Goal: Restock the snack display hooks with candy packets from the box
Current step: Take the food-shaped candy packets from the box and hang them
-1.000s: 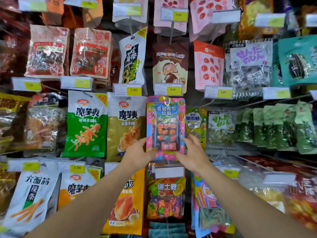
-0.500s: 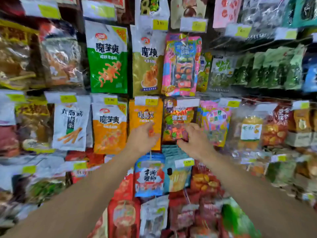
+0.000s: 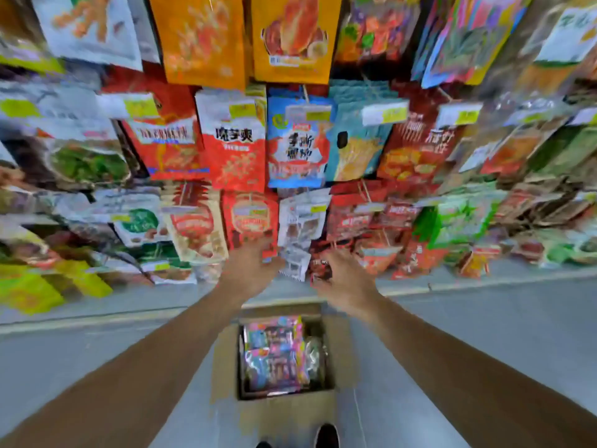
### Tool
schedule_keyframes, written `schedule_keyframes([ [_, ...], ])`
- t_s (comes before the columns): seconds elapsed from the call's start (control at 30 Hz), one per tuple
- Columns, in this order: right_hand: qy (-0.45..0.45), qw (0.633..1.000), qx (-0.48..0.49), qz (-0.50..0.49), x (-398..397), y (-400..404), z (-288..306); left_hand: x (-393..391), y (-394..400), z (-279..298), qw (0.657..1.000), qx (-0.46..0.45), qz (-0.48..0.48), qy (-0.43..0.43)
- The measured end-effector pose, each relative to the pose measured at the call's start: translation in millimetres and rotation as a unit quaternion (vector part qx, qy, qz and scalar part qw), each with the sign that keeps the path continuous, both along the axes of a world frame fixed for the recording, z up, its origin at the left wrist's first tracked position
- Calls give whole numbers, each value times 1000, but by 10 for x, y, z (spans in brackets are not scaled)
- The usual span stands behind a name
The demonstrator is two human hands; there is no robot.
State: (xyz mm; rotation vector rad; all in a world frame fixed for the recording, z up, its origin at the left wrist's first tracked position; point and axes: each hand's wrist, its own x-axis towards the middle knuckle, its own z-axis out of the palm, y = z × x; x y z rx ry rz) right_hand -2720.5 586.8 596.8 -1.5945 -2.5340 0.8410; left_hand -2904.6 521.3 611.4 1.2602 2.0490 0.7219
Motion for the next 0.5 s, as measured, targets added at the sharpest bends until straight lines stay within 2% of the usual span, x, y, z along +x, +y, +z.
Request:
schedule_keyframes([
  [0.2, -53, 989, -135, -6, 131, -309, -1219, 163, -331, -1243, 988, -119, 42, -85],
  [0.5, -121, 959, -256, -9, 365, -433, -3148, 346, -652, -3078, 961, -240, 98, -93],
])
